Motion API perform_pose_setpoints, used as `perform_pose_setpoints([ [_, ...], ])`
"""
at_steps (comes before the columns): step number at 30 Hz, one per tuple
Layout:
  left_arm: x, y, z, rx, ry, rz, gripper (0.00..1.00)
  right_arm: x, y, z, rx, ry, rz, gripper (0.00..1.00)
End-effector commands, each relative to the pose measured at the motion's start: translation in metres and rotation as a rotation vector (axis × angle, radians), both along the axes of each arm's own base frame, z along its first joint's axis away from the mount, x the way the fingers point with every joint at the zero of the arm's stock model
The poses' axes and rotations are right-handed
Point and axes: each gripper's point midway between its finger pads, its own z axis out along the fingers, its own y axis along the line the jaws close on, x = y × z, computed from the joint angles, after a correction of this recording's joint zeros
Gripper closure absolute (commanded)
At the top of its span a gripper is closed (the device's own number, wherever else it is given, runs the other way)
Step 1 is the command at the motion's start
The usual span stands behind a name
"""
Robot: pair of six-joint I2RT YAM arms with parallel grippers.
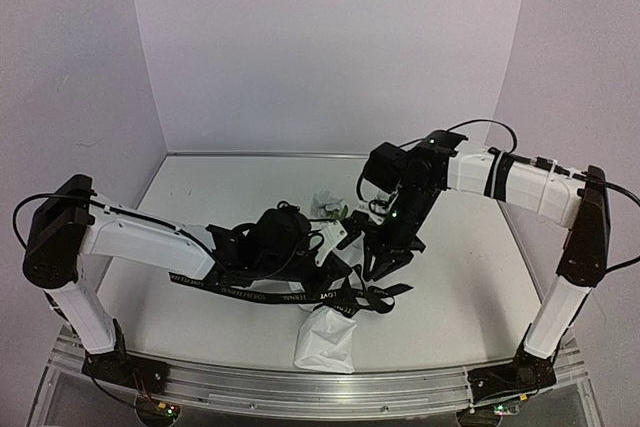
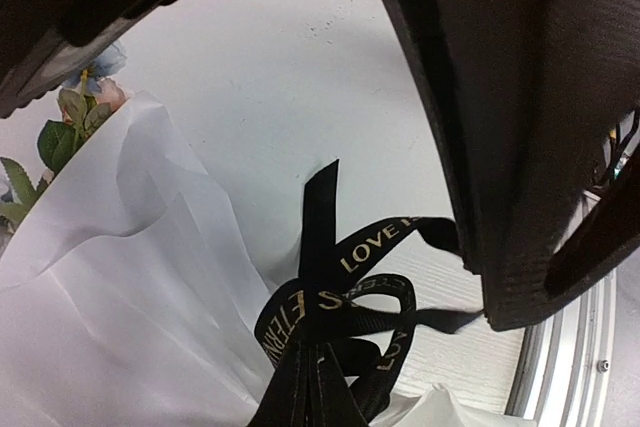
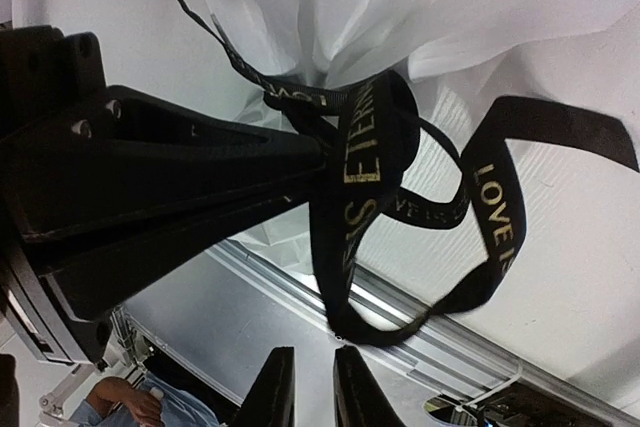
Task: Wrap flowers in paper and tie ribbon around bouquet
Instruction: Cross the half-tied ribbon over the folded bouquet.
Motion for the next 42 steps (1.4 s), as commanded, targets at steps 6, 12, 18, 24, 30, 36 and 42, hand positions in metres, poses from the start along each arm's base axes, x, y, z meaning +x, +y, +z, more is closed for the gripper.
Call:
perform_pose_setpoints([
  [6,-0.025,0.008,0.018,-0.036,-0.034,-0.051,1.00,-0.041,-0.014,-0.014,-0.023,0.047,0.020,0.72],
  [12,-0.036,0.017,0.018,-0.030,-0.028,-0.063,1.00,-0.023,-0.053,-0.031,-0.137,-0.147,0.004,0.51],
  [18,-0.037,0.023,0.003,0.007,-0.007,-0.047,1.00,0.004,-0.030,-0.056,-0.148,-0.156,-0.089,0.45],
  [24,-0.036,0.024,0.000,0.010,0.002,-0.037,1.00,0.032,-0.022,-0.082,-0.165,-0.262,-0.102,0.39],
  [30,-0.035,0.025,-0.001,0.016,-0.001,-0.025,1.00,0.042,-0.008,-0.097,-0.129,-0.307,-0.029,0.36],
  [36,-0.033,0.026,-0.003,0.022,0.002,-0.014,1.00,0.038,-0.001,-0.108,-0.093,-0.280,-0.015,0.43],
  [42,-0.032,0.028,-0.006,0.030,0.002,-0.002,1.00,0.032,-0.009,-0.110,-0.094,-0.274,-0.038,0.61],
])
